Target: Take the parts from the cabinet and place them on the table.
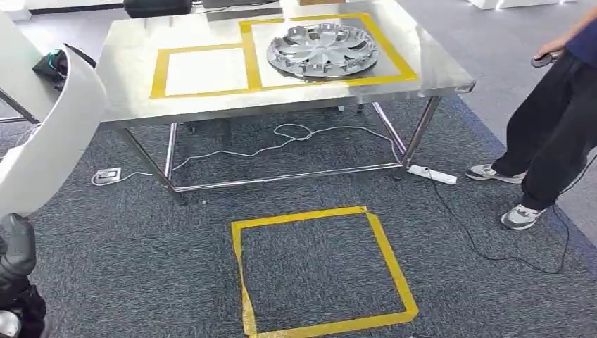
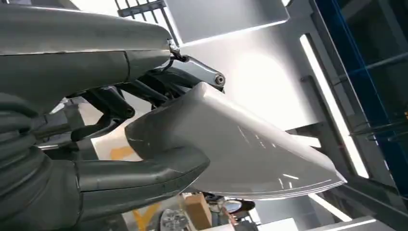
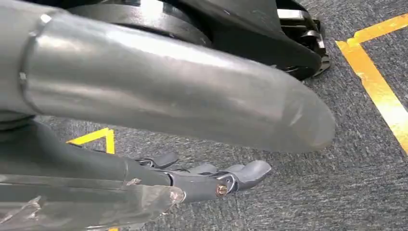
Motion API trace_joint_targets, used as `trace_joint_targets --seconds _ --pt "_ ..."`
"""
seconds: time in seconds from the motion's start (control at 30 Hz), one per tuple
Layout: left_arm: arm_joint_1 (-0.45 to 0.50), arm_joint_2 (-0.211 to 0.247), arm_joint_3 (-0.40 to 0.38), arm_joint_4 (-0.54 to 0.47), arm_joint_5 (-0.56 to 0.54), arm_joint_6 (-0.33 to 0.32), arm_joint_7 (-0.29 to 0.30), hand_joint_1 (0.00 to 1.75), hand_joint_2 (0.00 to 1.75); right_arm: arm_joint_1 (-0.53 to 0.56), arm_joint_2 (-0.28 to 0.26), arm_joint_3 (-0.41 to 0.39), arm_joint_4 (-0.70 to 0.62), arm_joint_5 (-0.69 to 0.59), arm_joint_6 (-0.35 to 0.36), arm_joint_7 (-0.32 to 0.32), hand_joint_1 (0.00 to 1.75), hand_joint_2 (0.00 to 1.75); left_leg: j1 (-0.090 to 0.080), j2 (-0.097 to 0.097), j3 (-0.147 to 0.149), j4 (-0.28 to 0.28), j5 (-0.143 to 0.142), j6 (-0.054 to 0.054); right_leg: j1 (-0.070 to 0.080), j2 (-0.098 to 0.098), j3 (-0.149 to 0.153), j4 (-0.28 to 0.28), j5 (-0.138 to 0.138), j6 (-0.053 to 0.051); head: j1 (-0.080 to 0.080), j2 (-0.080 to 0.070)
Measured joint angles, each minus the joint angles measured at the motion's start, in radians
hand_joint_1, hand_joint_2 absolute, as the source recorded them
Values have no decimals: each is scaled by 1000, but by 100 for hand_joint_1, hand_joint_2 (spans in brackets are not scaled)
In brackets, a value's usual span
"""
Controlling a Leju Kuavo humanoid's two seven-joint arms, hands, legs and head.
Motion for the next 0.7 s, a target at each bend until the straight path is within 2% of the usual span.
trace_joint_targets --seconds 0.17,0.23,0.33,0.37,0.4,0.43,0.5,0.53,0.57,0.6,0.67,0.7 --pt "1 0 0 0 0 0 0 175 175 0 0 0 0 0 0 0 0 0 0 0 0 0 0 0 0 0 0 0 0 0 0 0" --pt "2 1 -1 0 -1 0 0 175 175 0 2 0 0 1 3 -2 0 0 -4 0 -4 9 -5 16 -5 0 1 -4 1 7 -1 0" --pt "2 2 -2 -1 -4 0 0 175 175 0 5 0 0 1 4 -3 0 0 -6 1 -2 -1 -3 29 -5 1 4 -14 5 15 -1 0" --pt "3 2 -3 -3 -5 0 0 175 175 0 5 0 0 1 4 -3 0 0 8 4 11 -25 10 29 -2 -2 -2 -11 1 17 -1 0" --pt "4 2 -6 -3 -9 0 0 175 175 1 5 0 0 1 4 -5 0 0 7 9 19 -31 9 31 1 -14 -8 12 -16 20 2 0" --pt "4 2 -6 -3 -10 1 0 175 175 0 5 0 0 1 4 -5 0 0 9 11 20 -32 9 34 -1 -20 -35 70 -53 23 8 0" --pt "9 2 -6 -3 -11 1 0 175 175 -1 5 0 0 0 4 -4 0 0 9 16 19 -31 8 34 -6 -29 -121 241 -131 31 8 0" --pt "11 2 -6 -3 -12 2 0 175 175 1 5 0 0 0 3 -4 0 0 10 17 19 -30 7 32 -7 -31 -149 295 -143 36 9 0" --pt "14 2 -7 -3 -13 1 0 175 175 3 5 -1 0 0 3 -4 0 0 12 17 20 -30 5 29 -10 -32 -151 294 -129 40 9 0" --pt "15 2 -7 -3 -13 2 0 175 175 4 5 -1 0 0 3 -4 0 0 14 17 21 -28 3 25 -12 -32 -132 252 -97 43 9 0" --pt "17 0 -7 -3 -13 3 0 175 175 2 5 -2 0 0 3 -5 0 0 24 14 21 -13 -7 9 -20 -31 -35 62 -2 53 10 0" --pt "17 0 -7 -5 -13 3 0 175 175 2 6 -2 1 0 4 -5 0 0 22 14 18 -1 -15 -2 -26 -22 -7 5 -6 63 13 0"
